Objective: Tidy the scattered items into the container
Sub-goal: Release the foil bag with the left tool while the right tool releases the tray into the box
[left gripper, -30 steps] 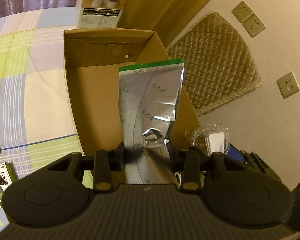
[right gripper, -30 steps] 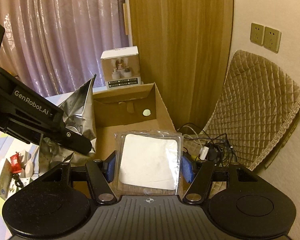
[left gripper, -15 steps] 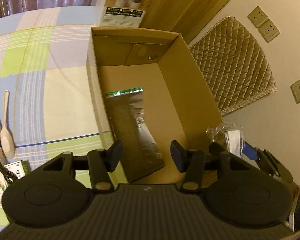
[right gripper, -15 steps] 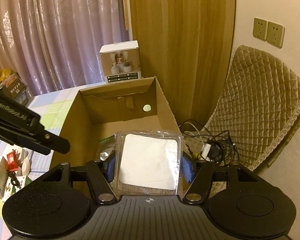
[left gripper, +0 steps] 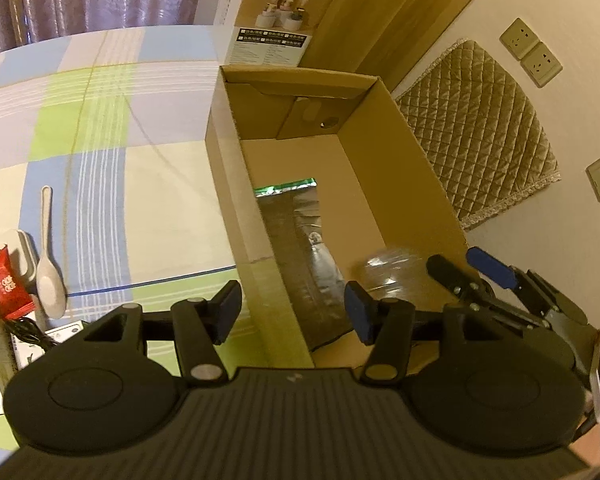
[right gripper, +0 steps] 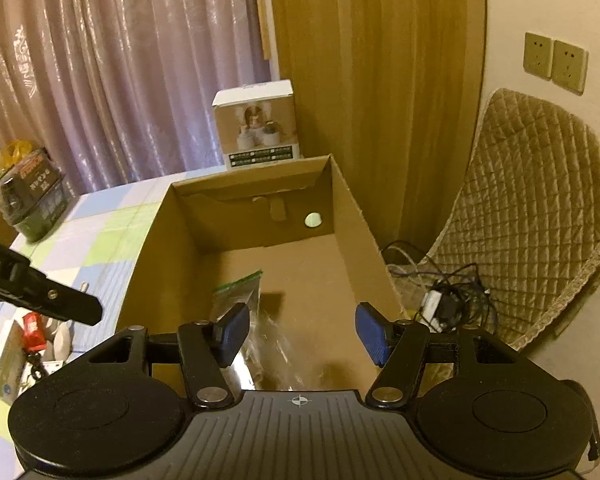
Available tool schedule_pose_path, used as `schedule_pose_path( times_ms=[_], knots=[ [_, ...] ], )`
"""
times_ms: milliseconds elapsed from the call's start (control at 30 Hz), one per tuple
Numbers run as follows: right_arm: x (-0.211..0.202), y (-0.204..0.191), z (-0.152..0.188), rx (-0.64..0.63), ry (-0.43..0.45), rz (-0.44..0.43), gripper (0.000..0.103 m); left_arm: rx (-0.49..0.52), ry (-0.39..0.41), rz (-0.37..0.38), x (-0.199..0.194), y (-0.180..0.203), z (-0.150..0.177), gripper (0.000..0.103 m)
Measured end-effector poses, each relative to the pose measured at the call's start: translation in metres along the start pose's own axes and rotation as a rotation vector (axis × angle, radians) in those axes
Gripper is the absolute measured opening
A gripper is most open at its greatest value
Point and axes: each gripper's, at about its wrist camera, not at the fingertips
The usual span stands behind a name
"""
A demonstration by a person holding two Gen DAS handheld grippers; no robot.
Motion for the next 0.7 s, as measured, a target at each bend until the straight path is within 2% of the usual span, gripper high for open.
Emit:
schedule_pose_path(
  times_ms=[300, 467, 500, 533, 567, 700],
  knots=[
    [-0.006, -0.001, 0.007, 0.005, -0.01, 0.009, 0.065, -0.008, -0.006, -0.008, -0.001, -0.012, 0.011, 0.055],
    [-0.011, -0.005, 0.01, -0.007, -0.012, 0.013, 0.065, 0.005, 0.002, -0.029, -0.004, -0.014, 0.019, 0.064],
    [-0.012, -0.006, 0.01, -0.009, -0.011, 0.015, 0.073, 0.007, 0.004, -0.034, -0.005, -0.015, 0.02, 0.065],
    [-0.014, -0.007, 0.011, -0.006, -0.003, 0.015, 0.097, 0.009, 0.003, -0.038, -0.005, -0.015, 0.022, 0.066],
    [-0.016, -0.007, 0.012, 0.0, 0.012, 0.015, 0.102, 0.011, 0.002, -0.041, -0.006, -0.016, 0.024, 0.068],
    [-0.022, -0.012, 0.013, -0.016, 0.016, 0.008, 0.102, 0.025, 0.008, -0.064, -0.009, -0.017, 0.032, 0.077]
  ],
)
Point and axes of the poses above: each gripper's, at about its wrist camera, not at the fingertips, and x roughly the way its jaws point, y to its right, z to its underside, and after that the axes turned 15 degrees about -y, right-handed
